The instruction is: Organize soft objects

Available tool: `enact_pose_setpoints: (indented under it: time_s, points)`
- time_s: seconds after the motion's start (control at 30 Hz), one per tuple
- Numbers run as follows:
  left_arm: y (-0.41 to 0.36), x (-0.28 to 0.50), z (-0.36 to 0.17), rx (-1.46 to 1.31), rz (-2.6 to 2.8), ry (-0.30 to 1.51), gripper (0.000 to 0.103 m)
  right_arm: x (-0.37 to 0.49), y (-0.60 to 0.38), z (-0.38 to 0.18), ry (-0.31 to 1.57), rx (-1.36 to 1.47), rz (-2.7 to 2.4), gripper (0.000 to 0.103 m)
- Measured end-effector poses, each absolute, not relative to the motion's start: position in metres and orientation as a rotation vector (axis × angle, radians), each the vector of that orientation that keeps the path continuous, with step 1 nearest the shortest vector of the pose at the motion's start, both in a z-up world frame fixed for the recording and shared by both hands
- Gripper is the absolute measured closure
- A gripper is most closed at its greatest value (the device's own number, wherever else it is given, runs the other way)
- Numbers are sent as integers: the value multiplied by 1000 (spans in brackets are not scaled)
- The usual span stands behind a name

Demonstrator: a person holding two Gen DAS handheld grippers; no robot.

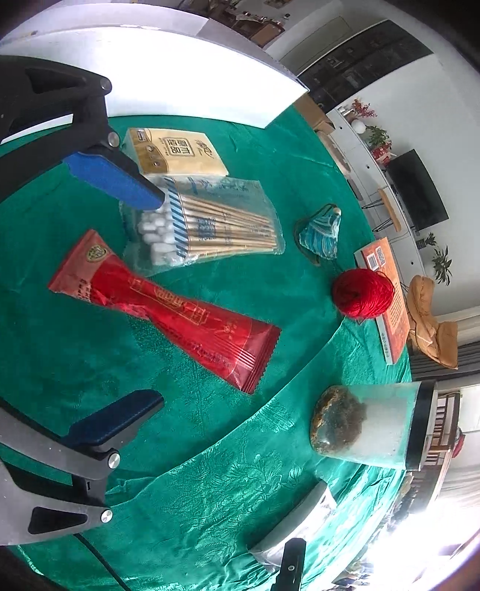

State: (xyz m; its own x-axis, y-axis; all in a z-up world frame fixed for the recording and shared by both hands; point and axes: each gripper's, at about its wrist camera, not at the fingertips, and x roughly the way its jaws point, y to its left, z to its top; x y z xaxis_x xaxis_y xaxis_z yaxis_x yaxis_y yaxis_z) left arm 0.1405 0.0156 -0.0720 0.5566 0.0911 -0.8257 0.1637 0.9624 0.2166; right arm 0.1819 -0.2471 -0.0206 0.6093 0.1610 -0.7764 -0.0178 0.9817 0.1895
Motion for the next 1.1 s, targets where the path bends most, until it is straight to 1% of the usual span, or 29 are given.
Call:
enact_pose_setpoints:
  time_s: [0.03,0.1,0.13,0.17,0.2,0.23,0.33,0.47,0.57,0.67,0.8,0.9,1.0,1.03,1.07,1.1]
  points:
    - [12,143,-74,299,-54,990,13,193,-238,-21,955,99,122,17]
    - [5,148,-77,322,-66,1011,38,212,-220,-32,1072,-56,152,17]
    - [4,151,-77,317,-73,1025,70,219,-211,-41,1127,-134,146,18]
    - [5,153,-76,299,-70,1031,79,222,-209,-44,1140,-166,157,21]
    - [9,153,-72,260,-78,1025,85,223,-213,-40,1118,-145,154,34]
    - [15,153,-67,186,-111,1025,89,224,-220,-38,1124,-102,140,34]
    - [36,146,-49,-41,-175,1008,90,216,-243,-25,1113,78,133,35]
    - [62,119,-21,-249,-234,945,90,192,-250,5,1027,172,137,35]
    - [89,90,10,-341,-243,884,90,174,-235,35,971,194,190,35]
    - [133,55,42,-370,-201,819,90,158,-194,66,940,164,297,35]
    - [206,7,74,-328,-41,764,90,126,-111,107,892,94,490,35]
    - [263,-28,85,-282,136,746,90,104,-39,132,875,98,676,35]
    - [311,-56,80,-258,304,756,90,82,35,147,886,93,853,35]
    - [323,-65,75,-243,372,762,86,75,59,148,896,86,905,34]
    - [334,-71,68,-225,439,776,70,68,82,148,905,85,956,33]
    - [344,-75,60,-222,501,794,52,62,104,146,916,90,1018,31]
